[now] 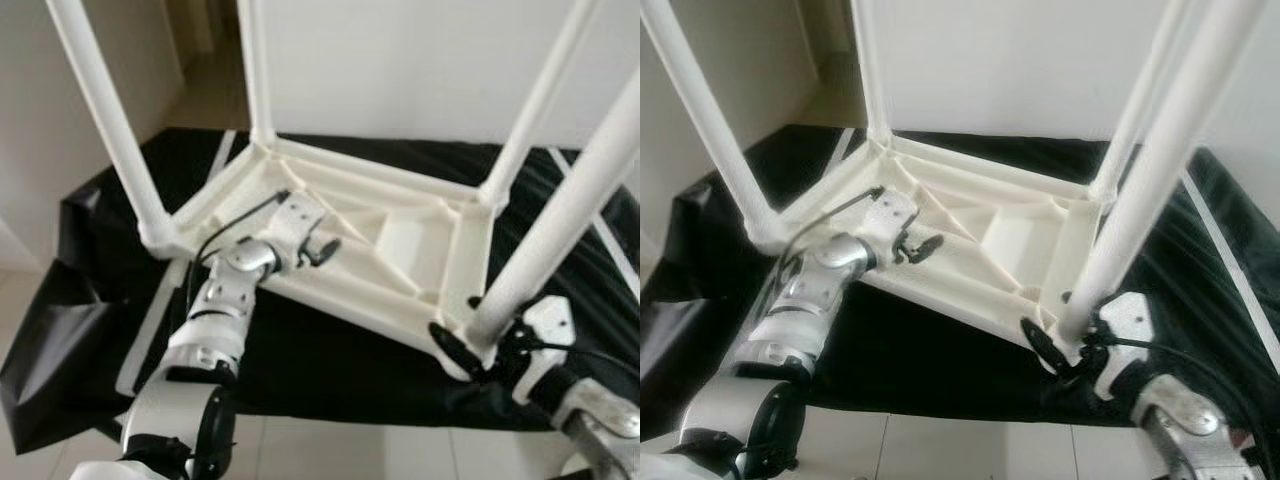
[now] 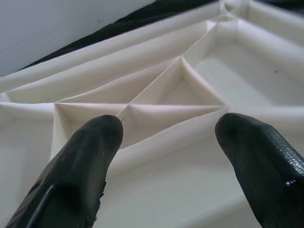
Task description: Building children table
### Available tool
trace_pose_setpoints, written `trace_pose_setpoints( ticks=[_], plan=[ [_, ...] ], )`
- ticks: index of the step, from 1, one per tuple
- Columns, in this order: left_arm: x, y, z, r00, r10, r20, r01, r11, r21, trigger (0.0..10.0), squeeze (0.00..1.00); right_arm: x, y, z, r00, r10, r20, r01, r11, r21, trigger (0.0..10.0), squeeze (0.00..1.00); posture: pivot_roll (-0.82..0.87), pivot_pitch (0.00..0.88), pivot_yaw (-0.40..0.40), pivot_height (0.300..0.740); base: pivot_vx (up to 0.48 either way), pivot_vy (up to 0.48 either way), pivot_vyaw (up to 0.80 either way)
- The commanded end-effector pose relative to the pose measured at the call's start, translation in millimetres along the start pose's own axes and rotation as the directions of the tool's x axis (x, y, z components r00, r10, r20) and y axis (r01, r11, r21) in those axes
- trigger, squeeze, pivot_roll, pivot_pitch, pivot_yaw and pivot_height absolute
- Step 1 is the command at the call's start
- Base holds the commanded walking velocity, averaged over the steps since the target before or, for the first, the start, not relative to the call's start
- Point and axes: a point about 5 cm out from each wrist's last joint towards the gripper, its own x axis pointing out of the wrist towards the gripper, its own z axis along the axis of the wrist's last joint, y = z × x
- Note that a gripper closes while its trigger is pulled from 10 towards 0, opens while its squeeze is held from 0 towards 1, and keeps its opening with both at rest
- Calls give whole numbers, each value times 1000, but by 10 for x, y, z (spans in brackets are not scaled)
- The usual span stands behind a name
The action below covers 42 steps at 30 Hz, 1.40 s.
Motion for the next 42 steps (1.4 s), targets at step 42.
trace_pose_setpoints(
  ticks=[42],
  plan=[
    [-327,-1019,-135,913,-373,162,398,903,-162,10000,0,262,-534,-25,995,-91,47,94,994,-61,9373,0,-19,0,-35,740,0,0,0]
  ],
)
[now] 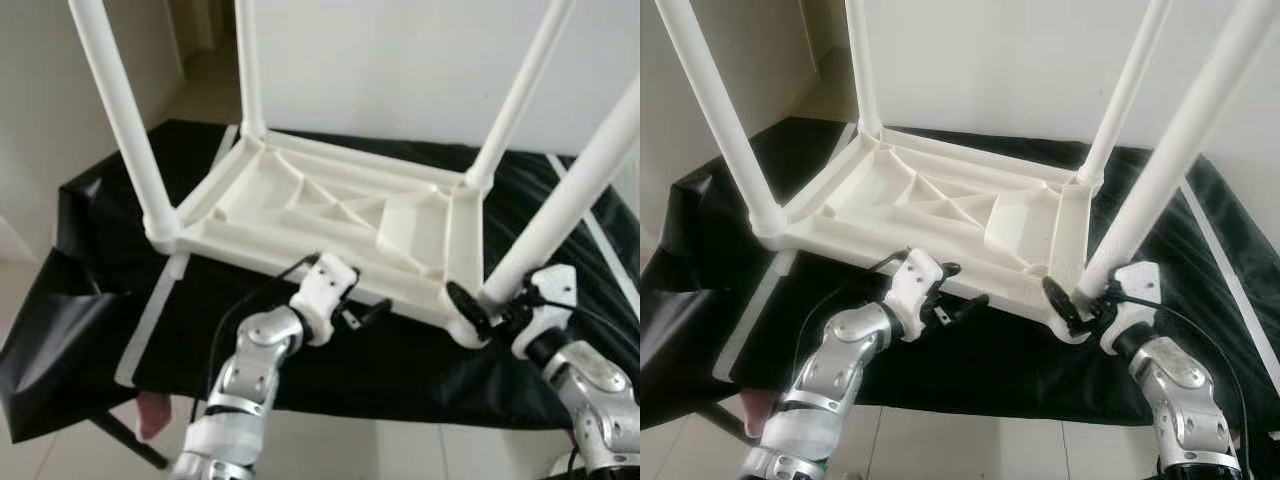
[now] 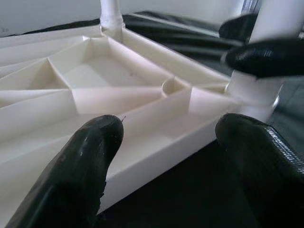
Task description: Building children table
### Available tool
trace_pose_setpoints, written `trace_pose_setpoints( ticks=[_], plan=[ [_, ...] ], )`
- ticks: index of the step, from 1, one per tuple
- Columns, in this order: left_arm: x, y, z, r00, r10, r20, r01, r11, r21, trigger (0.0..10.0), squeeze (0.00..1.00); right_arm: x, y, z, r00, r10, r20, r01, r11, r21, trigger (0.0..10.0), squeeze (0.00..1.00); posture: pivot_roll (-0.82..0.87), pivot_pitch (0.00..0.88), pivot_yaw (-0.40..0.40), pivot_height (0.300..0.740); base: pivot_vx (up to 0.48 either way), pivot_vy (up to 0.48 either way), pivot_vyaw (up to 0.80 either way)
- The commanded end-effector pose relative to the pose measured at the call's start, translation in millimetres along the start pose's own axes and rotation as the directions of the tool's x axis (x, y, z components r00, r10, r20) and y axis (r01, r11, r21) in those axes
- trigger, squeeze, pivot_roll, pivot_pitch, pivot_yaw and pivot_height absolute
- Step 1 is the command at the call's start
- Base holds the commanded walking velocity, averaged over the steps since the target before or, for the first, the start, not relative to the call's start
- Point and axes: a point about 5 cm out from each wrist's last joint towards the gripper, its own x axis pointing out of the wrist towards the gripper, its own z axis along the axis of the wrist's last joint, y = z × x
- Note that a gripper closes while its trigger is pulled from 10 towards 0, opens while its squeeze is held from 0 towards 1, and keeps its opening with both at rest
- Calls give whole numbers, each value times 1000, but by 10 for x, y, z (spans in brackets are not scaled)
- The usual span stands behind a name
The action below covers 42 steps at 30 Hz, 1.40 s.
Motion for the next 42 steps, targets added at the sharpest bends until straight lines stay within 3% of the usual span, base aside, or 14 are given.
trace_pose_setpoints(
  ticks=[1,3,4,15,16,17,22,29,30,36,37,38,40,42],
  plan=[
    [-25,-146,-13,986,-168,-3,167,985,-28,10000,0,13,4,-44,999,36,-31,-36,999,-26,3176,0,-16,0,-35,740,0,0,0],
    [-39,-181,2,984,-176,2,176,984,-20,10000,0,16,20,-59,998,51,-38,-52,998,-27,3176,0,-16,0,-35,740,0,0,0],
    [-50,-217,1,986,-169,6,169,986,-16,10000,0,33,13,-103,997,52,-53,-54,998,-40,0,0,-12,0,-38,740,0,0,0],
    [-142,-292,-74,989,-142,-47,144,989,29,10000,0,-13,15,-200,997,-3,-71,-1,999,-51,0,0,7,0,-34,740,0,0,0],
    [-138,-312,-82,990,-134,-53,136,990,44,10000,0,-16,25,-220,997,-28,-70,25,999,-37,8863,0,14,0,-29,740,0,0,0],
    [-123,-321,-79,991,-119,-59,123,990,70,10000,0,-15,31,-234,996,-56,-69,54,998,-20,10000,0,23,0,-38,740,0,0,0],
    [-111,-316,-62,995,-82,-57,86,993,79,10000,0,15,104,-282,978,-193,-80,195,980,27,10000,0,18,0,-42,740,0,0,0],
    [-63,-265,-45,999,-28,-45,30,998,54,10000,0,75,170,-346,904,-408,-124,419,904,80,10000,0,9,0,-55,740,0,0,0],
    [-42,-253,-51,999,-20,-46,22,998,54,10000,0,100,206,-380,860,-486,-153,503,857,108,10000,0,5,0,-60,740,0,0,0],
    [-8,-226,-57,999,6,-52,-3,998,60,10000,0,140,352,-429,733,-648,-207,678,721,141,10000,0,3,0,-68,740,0,0,0],
    [-4,-221,-60,999,12,-53,-9,998,61,10000,0,151,384,-438,694,-684,-224,718,678,157,10000,0,2,0,-70,740,0,0,0],
    [-4,-221,-60,999,12,-53,-9,998,61,10000,0,151,384,-438,694,-684,-224,718,678,157,10000,0,2,0,-70,740,0,0,0],
    [0,-217,-64,998,20,-54,-17,998,56,10000,0,173,439,-450,637,-729,-251,771,610,183,10000,0,1,0,-70,740,0,0,0],
    [1,-217,-64,998,22,-53,-19,998,51,10000,0,183,460,-454,619,-741,-260,785,589,192,10000,0,1,0,-70,740,0,0,0]
  ],
)
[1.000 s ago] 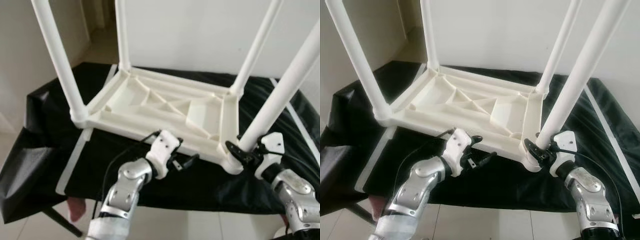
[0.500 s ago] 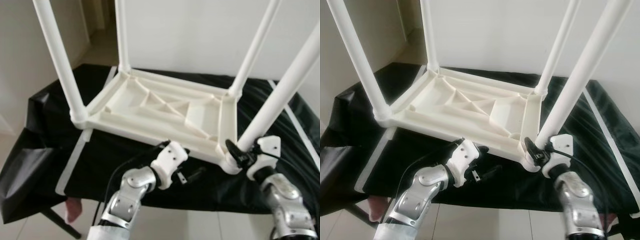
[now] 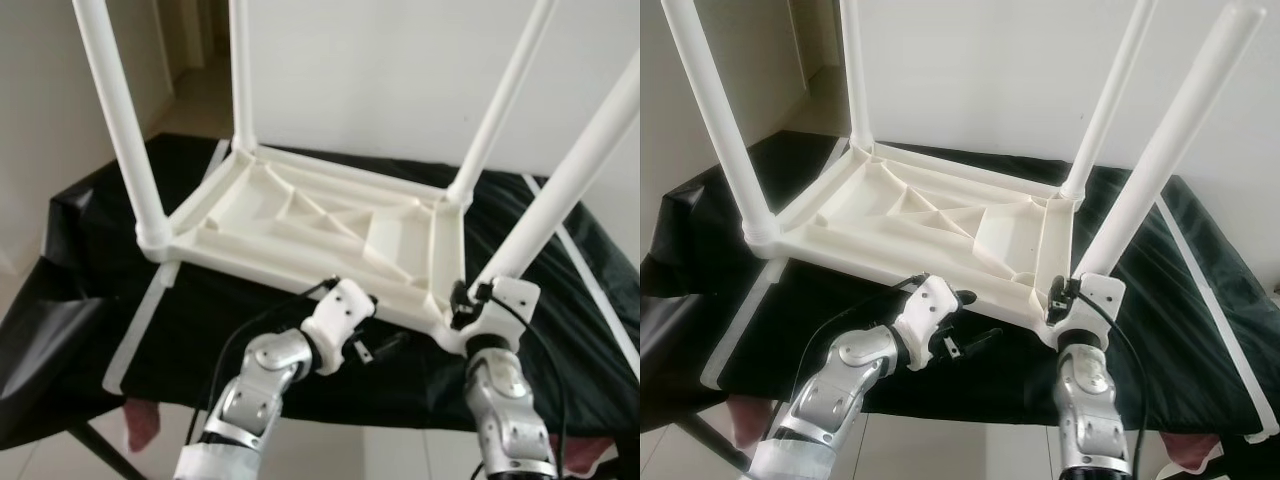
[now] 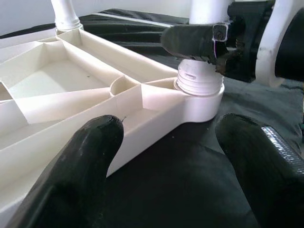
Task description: Building children table
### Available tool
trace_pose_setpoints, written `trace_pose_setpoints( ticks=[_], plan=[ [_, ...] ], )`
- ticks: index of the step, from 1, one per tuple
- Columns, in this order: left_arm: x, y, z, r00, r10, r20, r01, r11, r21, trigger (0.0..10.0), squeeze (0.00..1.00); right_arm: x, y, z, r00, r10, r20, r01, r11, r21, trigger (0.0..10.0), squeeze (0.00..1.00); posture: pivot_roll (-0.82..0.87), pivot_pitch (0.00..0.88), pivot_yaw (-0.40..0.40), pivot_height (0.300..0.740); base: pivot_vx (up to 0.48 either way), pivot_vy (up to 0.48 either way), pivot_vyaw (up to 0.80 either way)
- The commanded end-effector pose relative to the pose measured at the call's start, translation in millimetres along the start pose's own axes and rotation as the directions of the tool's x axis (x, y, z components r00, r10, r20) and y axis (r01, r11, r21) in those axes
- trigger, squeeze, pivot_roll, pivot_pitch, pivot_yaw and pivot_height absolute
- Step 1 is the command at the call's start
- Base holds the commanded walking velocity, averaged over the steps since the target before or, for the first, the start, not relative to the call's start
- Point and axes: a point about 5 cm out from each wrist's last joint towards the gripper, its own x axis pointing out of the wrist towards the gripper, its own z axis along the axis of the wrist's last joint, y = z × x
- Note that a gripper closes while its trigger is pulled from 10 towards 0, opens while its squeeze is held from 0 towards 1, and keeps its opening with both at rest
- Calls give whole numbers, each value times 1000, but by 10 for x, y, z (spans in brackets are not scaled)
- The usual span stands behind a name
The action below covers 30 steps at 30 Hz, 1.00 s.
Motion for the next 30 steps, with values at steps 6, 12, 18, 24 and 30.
trace_pose_setpoints(
  ticks=[6,12,18,24,30],
  plan=[
    [18,34,13,993,117,7,-117,993,-6,10000,0,-52,85,-118,998,-34,-61,36,999,21,10000,0,8,0,-61,740,0,0,0],
    [18,56,23,993,115,13,-115,993,-12,10000,0,-25,57,-51,1000,-28,-13,28,999,-18,10000,1000,8,0,-57,740,0,0,0],
    [19,79,36,993,117,15,-117,993,-6,10000,0,-5,18,22,999,18,37,-17,999,-27,10000,1000,3,0,-53,740,0,0,0],
    [12,62,48,995,102,17,-102,995,2,10000,0,-11,-119,69,990,116,77,-113,993,-35,10000,1000,1,0,-45,740,0,0,0],
    [-6,56,53,996,88,20,-88,996,16,10000,0,8,-213,83,975,207,81,-203,977,-62,10000,1000,0,0,-39,740,0,0,0]
  ],
)
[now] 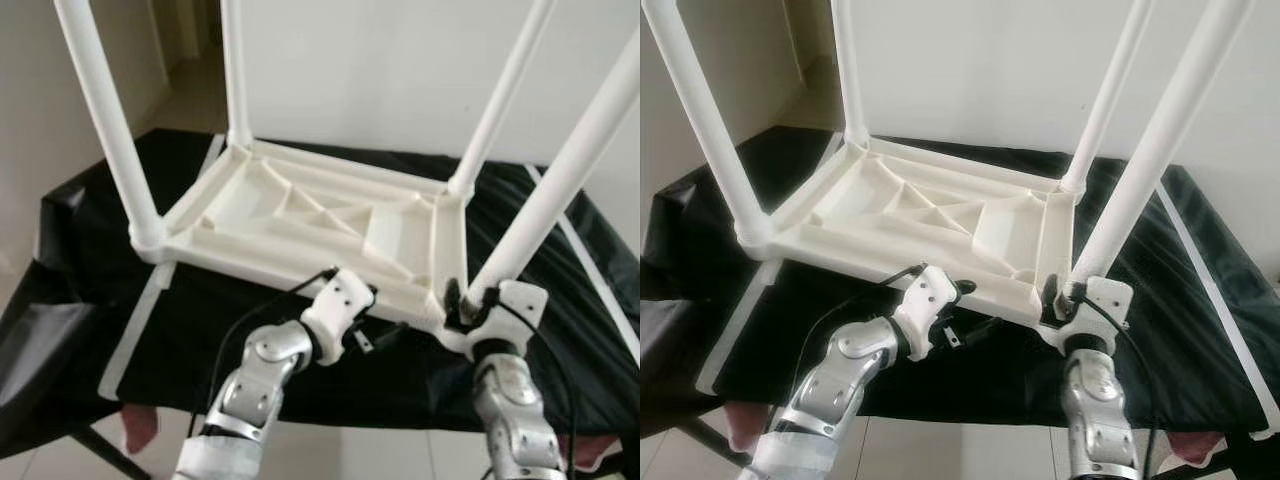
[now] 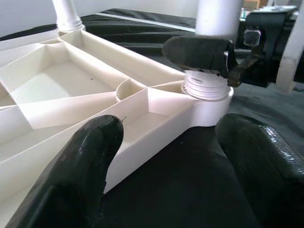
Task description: Building children table
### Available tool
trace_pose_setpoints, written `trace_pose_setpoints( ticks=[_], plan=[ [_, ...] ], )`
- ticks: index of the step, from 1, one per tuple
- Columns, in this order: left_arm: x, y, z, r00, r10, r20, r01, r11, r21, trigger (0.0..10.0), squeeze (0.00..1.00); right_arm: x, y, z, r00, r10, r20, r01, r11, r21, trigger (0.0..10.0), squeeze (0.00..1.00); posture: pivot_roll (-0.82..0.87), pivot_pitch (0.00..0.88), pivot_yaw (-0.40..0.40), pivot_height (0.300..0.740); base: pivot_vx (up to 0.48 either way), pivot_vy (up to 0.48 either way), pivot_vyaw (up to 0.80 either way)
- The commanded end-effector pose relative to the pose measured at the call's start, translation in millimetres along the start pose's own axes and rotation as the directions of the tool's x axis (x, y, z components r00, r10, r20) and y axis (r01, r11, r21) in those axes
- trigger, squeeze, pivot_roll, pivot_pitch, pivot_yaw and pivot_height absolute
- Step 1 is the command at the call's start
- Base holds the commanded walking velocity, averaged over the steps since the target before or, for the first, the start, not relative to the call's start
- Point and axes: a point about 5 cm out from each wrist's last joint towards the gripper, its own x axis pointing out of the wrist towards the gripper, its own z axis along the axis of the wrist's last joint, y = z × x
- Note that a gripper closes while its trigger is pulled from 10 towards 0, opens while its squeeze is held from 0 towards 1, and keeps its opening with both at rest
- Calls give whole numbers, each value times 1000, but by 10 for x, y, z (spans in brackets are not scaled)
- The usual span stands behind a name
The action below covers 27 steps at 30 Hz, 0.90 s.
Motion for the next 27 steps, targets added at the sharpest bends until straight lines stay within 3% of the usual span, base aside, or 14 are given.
trace_pose_setpoints(
  ticks=[1,2,5,6,7,9,11,14,24,25,27],
  plan=[
    [-10,26,-2,997,79,3,-79,997,7,10000,0,-5,-26,-9,1000,29,0,-29,1000,1,10000,20,-2,0,-35,740,0,0,0],
    [-13,16,-4,998,59,5,-59,998,5,10000,0,-3,-40,11,993,121,8,-121,993,-15,10000,0,-5,0,-31,740,0,0,0],
    [-14,14,-5,999,54,6,-54,999,3,10000,0,-4,-43,15,990,144,11,-144,989,-19,10000,0,-5,0,-31,740,0,0,0],
    [-14,-5,-1,1000,24,9,-24,999,27,10000,0,-3,-37,48,970,242,16,-241,970,-43,10000,0,-12,0,-23,740,0,0,0],
    [-14,-5,-1,1000,24,9,-24,999,27,10000,0,-3,-37,48,970,242,16,-241,970,-43,10000,0,-12,0,-23,740,0,0,0],
    [-19,-35,7,1000,-19,15,18,999,32,10000,0,2,-41,105,932,363,21,-360,930,-78,10000,0,-18,0,-18,740,0,0,0],
    [-21,-42,10,999,-27,18,27,999,26,10000,0,6,-46,117,924,381,22,-378,922,-84,10000,0,-18,0,-18,740,0,0,0],
    [-7,-40,22,999,-34,18,33,999,34,10000,0,35,-68,133,876,483,-24,-481,867,-126,10000,0,-27,0,-7,740,0,0,0],
    [11,-72,34,998,-58,21,58,998,37,10000,0,72,-173,69,822,562,-97,-570,808,-149,10000,0,-33,0,3,740,0,0,0],
    [9,-70,32,998,-60,21,59,998,34,10000,0,73,-181,56,817,566,-107,-576,803,-154,3294,0,-35,0,8,740,0,0,0],
    [9,-67,32,998,-61,20,60,998,36,10000,0,75,-192,51,816,567,-111,-577,801,-156,3294,0,-35,0,8,740,0,0,0]
  ],
)
